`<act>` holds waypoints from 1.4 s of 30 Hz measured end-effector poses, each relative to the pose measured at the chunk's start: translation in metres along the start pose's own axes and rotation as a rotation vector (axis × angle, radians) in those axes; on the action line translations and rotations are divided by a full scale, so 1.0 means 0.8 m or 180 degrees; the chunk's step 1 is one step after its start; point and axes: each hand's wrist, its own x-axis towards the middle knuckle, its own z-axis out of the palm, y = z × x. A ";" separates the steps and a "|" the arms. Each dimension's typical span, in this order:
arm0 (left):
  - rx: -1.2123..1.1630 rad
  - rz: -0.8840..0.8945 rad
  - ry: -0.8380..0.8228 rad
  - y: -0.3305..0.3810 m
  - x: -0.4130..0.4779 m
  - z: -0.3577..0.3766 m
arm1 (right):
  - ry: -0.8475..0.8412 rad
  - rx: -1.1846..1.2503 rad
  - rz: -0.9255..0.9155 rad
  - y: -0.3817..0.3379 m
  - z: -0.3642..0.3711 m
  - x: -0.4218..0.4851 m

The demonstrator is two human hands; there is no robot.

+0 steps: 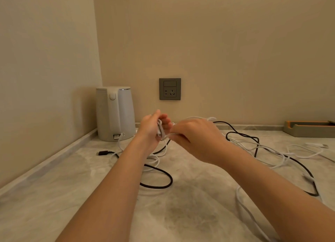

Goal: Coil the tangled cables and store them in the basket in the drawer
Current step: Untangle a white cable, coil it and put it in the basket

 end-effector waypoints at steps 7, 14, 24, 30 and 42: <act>0.0813 -0.0597 -0.1359 -0.008 -0.024 0.025 | 0.0935 0.0680 0.0534 0.034 0.000 -0.001; 0.0446 -0.0992 -0.2010 -0.006 -0.027 0.023 | 0.0464 0.2242 0.1057 0.050 0.007 -0.007; 0.0974 -0.1106 -0.2108 -0.005 -0.028 0.017 | 0.0099 0.3255 0.1605 0.055 0.027 -0.010; 0.0935 -0.1041 -0.2140 -0.003 -0.031 0.016 | 0.0045 0.3333 0.1414 0.056 0.034 -0.011; 0.0187 -0.0776 -0.1920 -0.002 -0.030 0.019 | 0.0179 0.2419 0.1866 0.074 0.059 -0.015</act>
